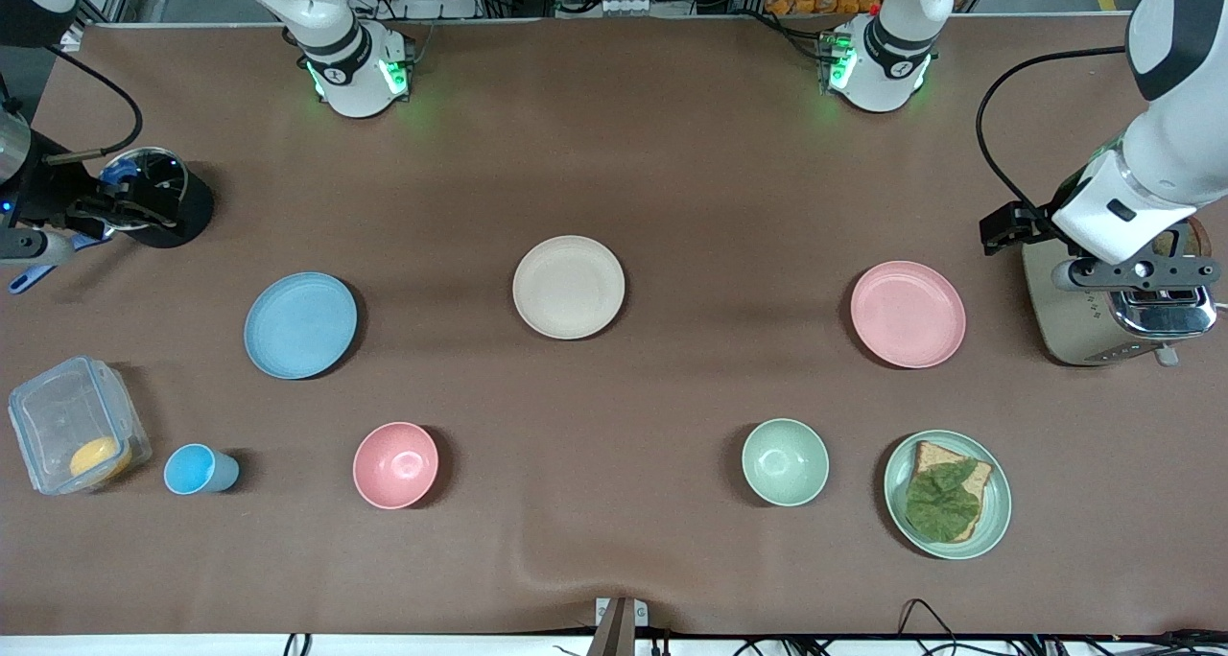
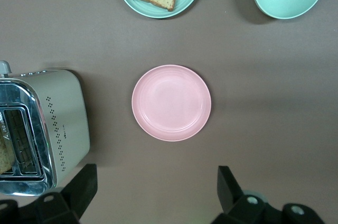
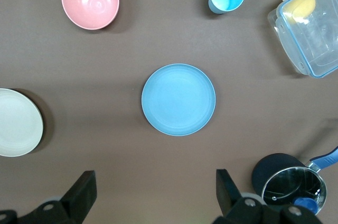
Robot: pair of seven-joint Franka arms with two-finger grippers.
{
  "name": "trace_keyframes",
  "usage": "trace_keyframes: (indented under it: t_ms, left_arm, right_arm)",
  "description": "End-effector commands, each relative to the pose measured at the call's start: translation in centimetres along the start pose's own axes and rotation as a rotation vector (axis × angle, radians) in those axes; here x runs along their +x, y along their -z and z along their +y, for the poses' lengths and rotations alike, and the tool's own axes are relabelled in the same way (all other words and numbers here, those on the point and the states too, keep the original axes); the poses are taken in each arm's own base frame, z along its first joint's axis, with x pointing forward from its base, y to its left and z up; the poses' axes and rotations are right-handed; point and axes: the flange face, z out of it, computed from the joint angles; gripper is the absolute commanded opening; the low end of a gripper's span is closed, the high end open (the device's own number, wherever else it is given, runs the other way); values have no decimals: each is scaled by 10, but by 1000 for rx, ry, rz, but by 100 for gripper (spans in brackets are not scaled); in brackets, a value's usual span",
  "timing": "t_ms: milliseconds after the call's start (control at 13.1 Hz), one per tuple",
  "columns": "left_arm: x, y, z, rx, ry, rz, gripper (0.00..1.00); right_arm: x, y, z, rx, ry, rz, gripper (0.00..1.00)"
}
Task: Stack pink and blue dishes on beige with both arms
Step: 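Move the left gripper toward the rim of the pink plate, then reach the right gripper to the blue plate while the left gripper lowers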
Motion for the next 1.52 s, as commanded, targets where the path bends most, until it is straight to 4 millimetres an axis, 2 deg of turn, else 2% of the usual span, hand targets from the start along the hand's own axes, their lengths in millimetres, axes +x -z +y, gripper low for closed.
trace_keyframes:
  t_ms: [0,457,609,761,914,990,1066,1218,1294,1371,1447]
  left_arm:
    - [-5,0,-1,23,12,14,100]
    - [-3,-25,-13,19,27,25,100]
    - [-2,-44,-12,18,19,28,100]
    - [2,-70,-22,14,28,36,100]
    - [6,-109,-37,8,44,38,100]
    - [7,-129,-37,3,42,32,100]
    - [8,-149,-37,1,43,16,100]
    - [14,-188,-54,-9,71,-4,100]
    - [17,-208,-54,-13,70,-15,100]
    - [18,-222,-64,-17,86,-31,100]
    - [19,-232,-80,-22,113,-39,100]
  right_arm:
    - [1,1,1,14,-14,-5,100]
    - [1,0,2,15,-18,-7,100]
    - [1,-2,6,15,-28,-11,100]
    - [3,-6,7,17,-31,-17,100]
    - [4,-10,7,15,-28,-29,100]
    - [5,-16,7,14,-28,-43,100]
    - [11,-28,6,10,-25,-65,100]
    - [24,-54,12,10,-32,-97,100]
    - [32,-72,15,9,-38,-109,100]
    - [39,-93,17,9,-42,-117,100]
    - [41,-117,28,11,-61,-121,100]
